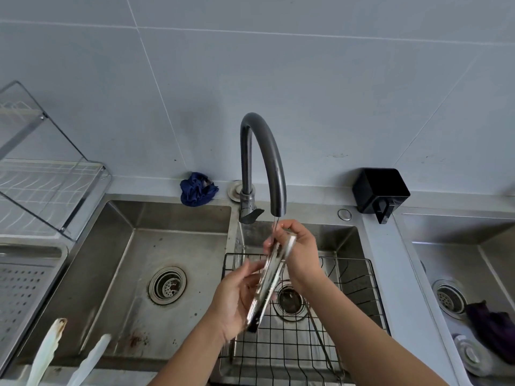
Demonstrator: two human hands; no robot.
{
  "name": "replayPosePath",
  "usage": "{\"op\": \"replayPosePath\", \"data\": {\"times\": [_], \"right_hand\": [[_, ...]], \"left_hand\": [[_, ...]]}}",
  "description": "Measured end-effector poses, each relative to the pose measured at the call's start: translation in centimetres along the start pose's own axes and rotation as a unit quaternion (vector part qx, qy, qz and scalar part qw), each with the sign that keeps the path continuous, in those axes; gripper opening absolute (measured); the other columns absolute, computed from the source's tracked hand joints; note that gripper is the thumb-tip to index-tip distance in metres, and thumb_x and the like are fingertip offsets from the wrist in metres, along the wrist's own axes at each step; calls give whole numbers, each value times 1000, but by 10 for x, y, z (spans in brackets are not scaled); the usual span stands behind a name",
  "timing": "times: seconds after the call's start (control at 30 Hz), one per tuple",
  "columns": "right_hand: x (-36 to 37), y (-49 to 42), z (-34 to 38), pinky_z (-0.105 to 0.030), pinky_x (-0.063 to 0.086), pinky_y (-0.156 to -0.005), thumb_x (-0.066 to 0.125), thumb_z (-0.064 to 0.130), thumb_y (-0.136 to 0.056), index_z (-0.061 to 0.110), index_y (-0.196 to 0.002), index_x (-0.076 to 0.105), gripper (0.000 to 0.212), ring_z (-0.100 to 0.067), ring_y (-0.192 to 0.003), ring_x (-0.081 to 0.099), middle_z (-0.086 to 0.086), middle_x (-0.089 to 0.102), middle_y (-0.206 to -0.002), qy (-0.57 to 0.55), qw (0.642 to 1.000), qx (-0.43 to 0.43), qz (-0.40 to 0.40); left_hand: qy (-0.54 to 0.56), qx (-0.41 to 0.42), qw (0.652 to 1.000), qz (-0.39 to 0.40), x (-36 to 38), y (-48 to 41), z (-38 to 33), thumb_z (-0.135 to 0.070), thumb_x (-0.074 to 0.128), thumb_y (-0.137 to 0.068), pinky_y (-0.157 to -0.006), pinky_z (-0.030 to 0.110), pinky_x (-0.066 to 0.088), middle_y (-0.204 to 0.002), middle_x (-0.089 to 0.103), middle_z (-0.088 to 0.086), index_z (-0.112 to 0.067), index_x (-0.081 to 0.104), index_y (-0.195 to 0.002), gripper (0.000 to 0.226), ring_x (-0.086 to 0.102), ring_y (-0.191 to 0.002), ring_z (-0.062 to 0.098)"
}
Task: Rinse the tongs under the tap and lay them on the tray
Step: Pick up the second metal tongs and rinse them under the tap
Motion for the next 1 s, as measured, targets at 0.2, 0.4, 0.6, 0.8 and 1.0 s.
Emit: {"op": "replayPosePath", "data": {"times": [0.2,0.4,0.6,0.8,1.0], "right_hand": [[-18,-2,-4,-35,59,-59,60,24,-102,6,-93,70,22,-27,-67,75,-13,77,-75,104,988,12,-112],[-1,3,-15,-30,58,-74,65,6,-95,7,-112,66,17,-24,-89,74,-15,78,-97,18,997,48,59],[6,-3,-4,-29,56,-62,46,30,-107,7,-90,66,35,-20,-68,69,-11,72,-74,55,996,67,33],[27,15,-14,-33,50,-50,70,12,-91,4,-111,67,22,-26,-67,61,-12,69,-85,-109,976,103,156],[26,4,-7,-33,50,-57,49,49,-103,12,-78,66,47,-24,-55,59,-13,63,-64,4,993,93,76]], "left_hand": [[-373,120,920,-17,6,7,-4,-40,90,-68,-69,22,54,-120,63,-14,-48,53,-132,74,67,-85,7],[-177,110,973,-98,-4,-1,-13,-5,59,-97,-58,31,53,-90,75,19,-12,70,-117,24,72,-75,31],[-80,53,989,-115,-10,-3,-3,-26,73,-87,-51,34,52,-87,73,25,-2,69,-97,27,64,-59,29],[-47,43,994,-84,-11,-1,-6,-37,77,-81,-43,30,47,-74,66,16,-1,65,-93,40,59,-50,23],[-37,19,999,-34,-9,1,2,-35,88,-71,-43,28,45,-71,66,14,-10,70,-78,32,58,-47,23]]}}
Point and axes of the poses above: each hand's wrist, its own y-axis away from the middle knuckle, its own x-axis out of the palm, z = x × y, the point moved 6 cm from there along -y, towards the middle knuckle
